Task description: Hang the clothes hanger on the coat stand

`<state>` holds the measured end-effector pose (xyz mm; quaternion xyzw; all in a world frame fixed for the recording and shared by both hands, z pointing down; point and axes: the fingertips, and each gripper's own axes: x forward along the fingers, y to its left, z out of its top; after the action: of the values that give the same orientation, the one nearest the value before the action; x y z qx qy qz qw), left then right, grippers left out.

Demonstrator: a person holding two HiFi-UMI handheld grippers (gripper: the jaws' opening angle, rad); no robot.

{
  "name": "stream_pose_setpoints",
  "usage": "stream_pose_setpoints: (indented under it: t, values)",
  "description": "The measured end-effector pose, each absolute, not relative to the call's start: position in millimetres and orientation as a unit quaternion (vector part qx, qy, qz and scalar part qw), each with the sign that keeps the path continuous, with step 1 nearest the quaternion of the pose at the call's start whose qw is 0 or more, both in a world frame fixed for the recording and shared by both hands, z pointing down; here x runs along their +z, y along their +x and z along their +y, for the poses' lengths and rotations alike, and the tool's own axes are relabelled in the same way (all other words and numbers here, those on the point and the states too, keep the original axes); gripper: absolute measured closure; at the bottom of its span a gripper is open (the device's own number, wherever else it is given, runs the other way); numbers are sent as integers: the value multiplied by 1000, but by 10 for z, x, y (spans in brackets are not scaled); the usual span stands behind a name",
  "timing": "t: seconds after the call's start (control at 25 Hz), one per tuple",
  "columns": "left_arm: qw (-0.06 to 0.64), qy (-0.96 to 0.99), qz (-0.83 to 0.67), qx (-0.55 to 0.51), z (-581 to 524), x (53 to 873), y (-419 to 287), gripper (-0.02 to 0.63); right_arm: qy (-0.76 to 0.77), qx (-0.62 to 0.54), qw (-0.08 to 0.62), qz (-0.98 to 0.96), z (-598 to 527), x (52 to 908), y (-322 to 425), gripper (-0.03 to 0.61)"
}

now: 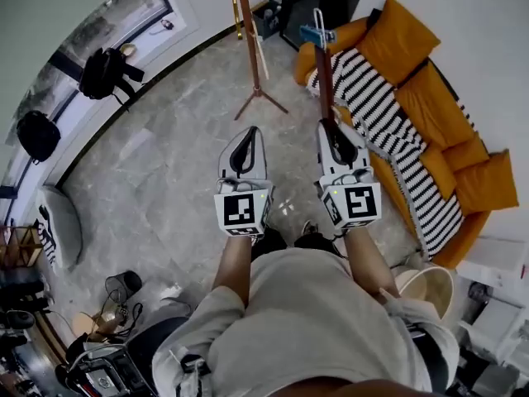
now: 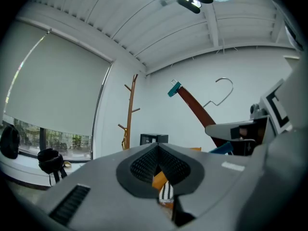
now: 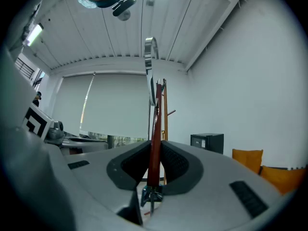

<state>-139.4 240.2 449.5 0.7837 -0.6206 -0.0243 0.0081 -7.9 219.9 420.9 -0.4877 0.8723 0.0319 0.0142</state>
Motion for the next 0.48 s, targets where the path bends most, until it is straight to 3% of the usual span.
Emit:
stream_pose_setpoints:
  t: [0.48]
  values:
    - [18,793,-608,-31,2485,4592,-2167,603,-506,42,6,862,2145,4095,-644,525]
